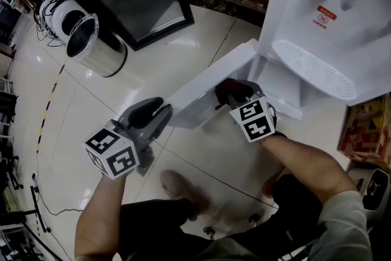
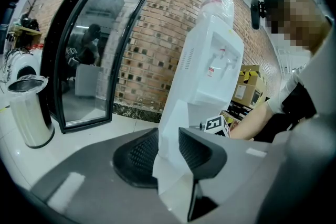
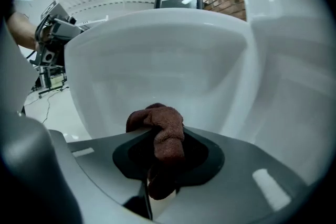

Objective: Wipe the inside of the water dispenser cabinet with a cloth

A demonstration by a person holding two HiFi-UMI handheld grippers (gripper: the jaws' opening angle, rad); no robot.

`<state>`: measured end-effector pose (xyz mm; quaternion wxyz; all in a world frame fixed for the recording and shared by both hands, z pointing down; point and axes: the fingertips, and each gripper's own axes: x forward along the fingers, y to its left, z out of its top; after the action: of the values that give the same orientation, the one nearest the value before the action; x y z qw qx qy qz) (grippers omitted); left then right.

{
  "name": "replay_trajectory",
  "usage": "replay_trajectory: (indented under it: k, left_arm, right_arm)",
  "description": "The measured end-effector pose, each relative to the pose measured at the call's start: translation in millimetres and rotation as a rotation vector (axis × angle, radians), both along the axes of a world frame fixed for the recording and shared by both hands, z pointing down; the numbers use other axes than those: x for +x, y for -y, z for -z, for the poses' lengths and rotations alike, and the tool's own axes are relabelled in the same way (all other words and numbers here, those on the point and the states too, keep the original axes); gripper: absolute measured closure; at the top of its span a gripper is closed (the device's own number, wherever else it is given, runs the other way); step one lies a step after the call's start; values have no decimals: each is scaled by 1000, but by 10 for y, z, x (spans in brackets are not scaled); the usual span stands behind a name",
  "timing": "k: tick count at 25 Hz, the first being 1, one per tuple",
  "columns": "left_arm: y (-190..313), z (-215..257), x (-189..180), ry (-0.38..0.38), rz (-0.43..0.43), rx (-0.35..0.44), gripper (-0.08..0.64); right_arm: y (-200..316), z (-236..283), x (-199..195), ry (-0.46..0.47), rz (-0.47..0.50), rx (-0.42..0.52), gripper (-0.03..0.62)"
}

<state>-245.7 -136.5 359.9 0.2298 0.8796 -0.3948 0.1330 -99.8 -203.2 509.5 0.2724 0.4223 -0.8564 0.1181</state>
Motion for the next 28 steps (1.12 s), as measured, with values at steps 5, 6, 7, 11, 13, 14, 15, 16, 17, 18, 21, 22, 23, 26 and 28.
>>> replay_trajectory:
  k: [5, 6, 7, 11, 13, 14, 15, 16, 17, 18, 21, 22, 23, 26, 28]
  left_arm:
    - [14, -8, 2, 6, 12, 0, 440]
    - [19, -10, 0, 6, 12, 3, 441]
    - [22, -11, -3, 6, 12, 6, 440]
    - [39, -10, -10, 10, 25, 5, 440]
    - [43, -9, -16, 14, 33, 5, 440]
    - [46, -7, -21, 17, 37, 5, 440]
    - [50, -8, -25, 18, 40, 5, 440]
    - [53, -12, -27, 17, 42, 8, 440]
    - [54, -17, -26, 16, 44, 10, 440]
    - [55, -21, -23, 16, 45, 12, 440]
    - [56, -21, -6, 19, 52, 9, 440]
    - [55, -16, -1, 21, 56, 5, 440]
    - [54, -13, 2, 23, 58, 3, 440]
    - [56, -22, 6, 18, 49, 12, 440]
    - [55, -30, 10, 12, 41, 15, 440]
  right_arm:
    - [198, 73, 480, 13, -136, 14, 482]
    - [195, 97, 544, 18, -147, 16, 482]
    - [176, 122, 592, 21, -152, 19, 482]
    - [108, 171, 826, 24, -190, 17, 483]
    - [137, 174, 995, 22, -230, 19, 483]
    - [169, 167, 1078, 23, -252, 19, 483]
    - [207, 158, 1146, 26, -272, 18, 483]
    - [245, 148, 1193, 32, -286, 14, 483]
    - [279, 135, 1216, 39, -294, 10, 482]
    - [306, 120, 1222, 46, -296, 5, 483]
    - [337, 77, 1200, 57, -300, -7, 482]
    - [336, 76, 1195, 59, -300, -8, 483]
    - [328, 82, 1191, 61, -298, -7, 483]
    - [184, 149, 1101, 43, -227, 17, 483]
    - [-48, 234, 879, 34, -103, 47, 483]
